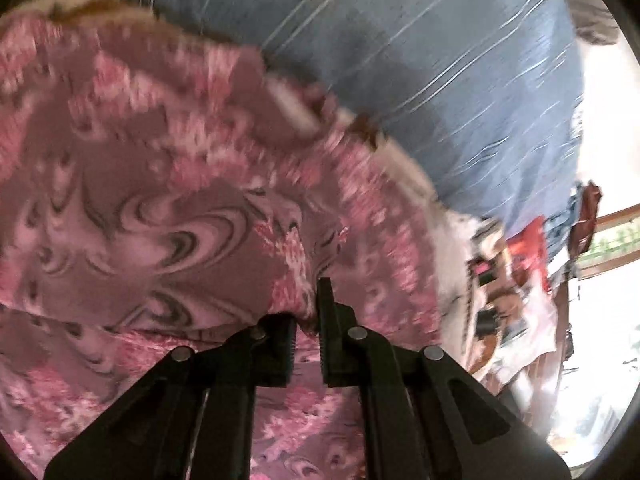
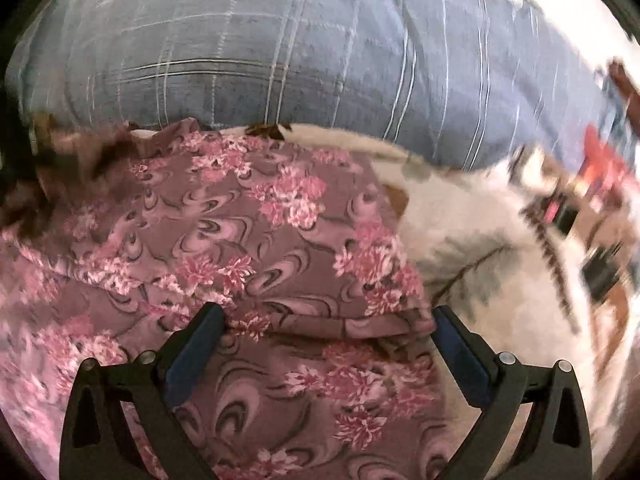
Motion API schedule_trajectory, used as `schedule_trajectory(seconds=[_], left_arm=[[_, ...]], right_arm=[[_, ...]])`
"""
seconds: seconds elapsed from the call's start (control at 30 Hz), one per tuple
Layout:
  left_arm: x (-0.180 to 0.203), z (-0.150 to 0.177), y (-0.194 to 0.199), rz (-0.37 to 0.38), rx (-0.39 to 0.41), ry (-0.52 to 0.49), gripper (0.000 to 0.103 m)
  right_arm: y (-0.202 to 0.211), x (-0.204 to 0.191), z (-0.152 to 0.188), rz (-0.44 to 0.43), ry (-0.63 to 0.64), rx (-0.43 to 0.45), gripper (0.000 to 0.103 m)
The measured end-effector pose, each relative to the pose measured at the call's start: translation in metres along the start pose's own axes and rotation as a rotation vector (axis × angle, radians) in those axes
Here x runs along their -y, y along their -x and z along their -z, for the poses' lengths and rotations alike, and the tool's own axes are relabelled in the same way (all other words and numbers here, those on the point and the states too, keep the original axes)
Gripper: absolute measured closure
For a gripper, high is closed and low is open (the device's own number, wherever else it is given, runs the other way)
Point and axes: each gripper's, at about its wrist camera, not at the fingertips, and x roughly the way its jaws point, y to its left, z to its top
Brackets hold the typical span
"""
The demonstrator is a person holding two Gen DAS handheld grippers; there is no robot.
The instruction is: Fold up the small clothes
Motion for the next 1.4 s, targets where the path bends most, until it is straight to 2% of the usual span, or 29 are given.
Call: schedule_trajectory(seconds=[0.07, 0.13, 0.2, 0.23, 0.27, 0.3, 0.37, 0.5, 0.57, 0.67, 0.7, 0.77, 0.8, 0.83, 0.9, 1.0, 1.07, 1.1, 1.13, 1.2, 1.27, 1.4], left_arm=[[-0.005, 0.004, -0.006, -0.010, -0.021, 0.003, 0.097], [-0.008, 0.007, 0.003, 0.009, -0.028, -0.017, 0.093], [-0.009, 0.013, 0.021, 0.036, -0.026, -0.057, 0.076], [-0.010, 0.015, 0.033, 0.051, -0.012, -0.087, 0.070], [-0.017, 0.019, 0.047, 0.056, 0.005, -0.113, 0.058], [-0.025, 0.024, 0.065, 0.063, 0.039, -0.144, 0.050], [-0.044, 0.032, 0.091, 0.057, 0.101, -0.179, 0.048], [-0.086, 0.034, 0.115, -0.012, 0.189, -0.162, 0.048], [-0.102, 0.030, 0.113, 0.002, 0.199, -0.111, 0.048], [-0.125, 0.025, 0.113, 0.052, 0.206, -0.063, 0.048], [-0.128, 0.023, 0.111, 0.057, 0.201, -0.056, 0.048], [-0.133, 0.016, 0.105, 0.084, 0.175, -0.025, 0.048], [-0.134, 0.014, 0.105, 0.097, 0.177, -0.018, 0.048], [-0.134, 0.012, 0.107, 0.094, 0.185, -0.015, 0.048], [-0.132, 0.011, 0.107, 0.077, 0.197, -0.029, 0.048], [-0.131, 0.008, 0.107, 0.060, 0.199, -0.034, 0.048], [-0.132, 0.008, 0.107, 0.060, 0.198, -0.034, 0.048], [-0.133, 0.008, 0.108, 0.059, 0.197, -0.036, 0.048], [-0.133, 0.007, 0.108, 0.055, 0.200, -0.038, 0.048], [-0.133, 0.007, 0.109, 0.044, 0.205, -0.040, 0.048], [-0.133, 0.007, 0.110, 0.043, 0.201, -0.041, 0.048], [-0.134, 0.008, 0.112, 0.041, 0.211, -0.040, 0.045]], right_arm=[[-0.005, 0.014, -0.001, -0.076, -0.062, -0.030, 0.000], [-0.004, 0.010, 0.001, -0.071, -0.042, -0.032, 0.000], [-0.003, 0.007, 0.001, -0.065, -0.037, -0.034, 0.000], [-0.001, 0.008, 0.002, -0.070, -0.037, -0.042, 0.000], [0.000, 0.009, 0.000, -0.071, -0.044, -0.056, 0.000], [0.004, 0.011, -0.002, -0.050, -0.069, -0.056, 0.001], [0.018, 0.012, -0.005, -0.041, -0.124, -0.004, 0.001], [0.046, -0.006, -0.016, -0.188, -0.193, 0.091, 0.000], [0.049, -0.021, -0.024, -0.271, -0.205, 0.091, 0.001], [0.060, -0.048, -0.035, -0.300, -0.205, 0.136, 0.003], [0.059, -0.053, -0.037, -0.318, -0.199, 0.130, 0.001], [0.038, -0.072, -0.045, -0.370, -0.185, 0.015, 0.004], [0.030, -0.077, -0.046, -0.370, -0.194, -0.014, 0.006], [0.025, -0.083, -0.046, -0.374, -0.204, -0.015, 0.010], [0.018, -0.096, -0.049, -0.379, -0.194, -0.007, 0.008], [-0.002, -0.118, -0.048, -0.382, -0.156, -0.074, 0.010], [-0.006, -0.129, -0.044, -0.391, -0.153, -0.079, 0.015], [-0.002, -0.132, -0.044, -0.383, -0.142, -0.055, 0.029], [0.001, -0.134, -0.044, -0.403, -0.134, -0.044, 0.056], [0.005, -0.130, -0.046, -0.440, -0.140, -0.041, 0.087], [0.015, -0.116, -0.048, -0.457, -0.152, 0.003, 0.096], [0.037, -0.082, -0.053, -0.431, -0.191, 0.100, 0.096]])
